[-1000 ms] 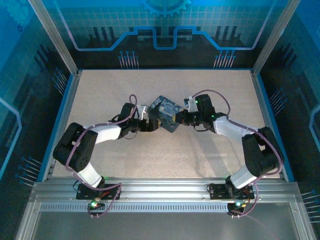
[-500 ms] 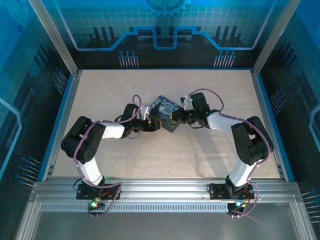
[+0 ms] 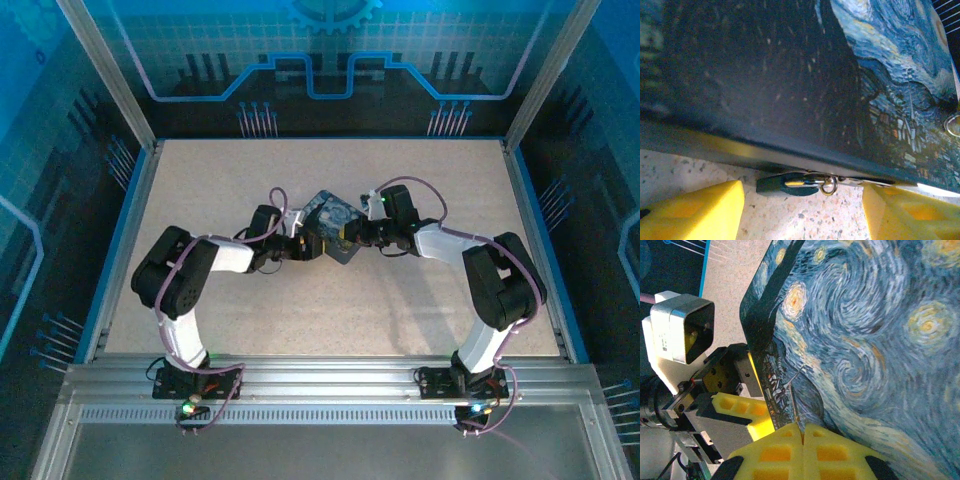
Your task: Unlock the padlock with the key
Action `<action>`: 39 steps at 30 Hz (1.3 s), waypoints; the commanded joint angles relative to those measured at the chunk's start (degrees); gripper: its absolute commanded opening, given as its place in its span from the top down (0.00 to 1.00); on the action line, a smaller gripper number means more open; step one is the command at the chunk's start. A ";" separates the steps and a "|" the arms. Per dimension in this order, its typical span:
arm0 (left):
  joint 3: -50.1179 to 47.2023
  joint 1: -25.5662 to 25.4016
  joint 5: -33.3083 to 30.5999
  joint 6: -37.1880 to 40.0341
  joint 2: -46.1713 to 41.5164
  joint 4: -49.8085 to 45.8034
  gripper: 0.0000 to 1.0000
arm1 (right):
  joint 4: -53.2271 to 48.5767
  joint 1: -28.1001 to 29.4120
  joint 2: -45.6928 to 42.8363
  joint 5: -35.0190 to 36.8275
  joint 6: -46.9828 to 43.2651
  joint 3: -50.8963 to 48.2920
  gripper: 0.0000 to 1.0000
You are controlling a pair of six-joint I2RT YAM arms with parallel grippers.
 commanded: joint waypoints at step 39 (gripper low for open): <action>3.17 -5.42 -5.06 -1.11 4.57 6.20 0.53 | -2.62 1.12 1.48 1.81 -1.16 -0.26 1.00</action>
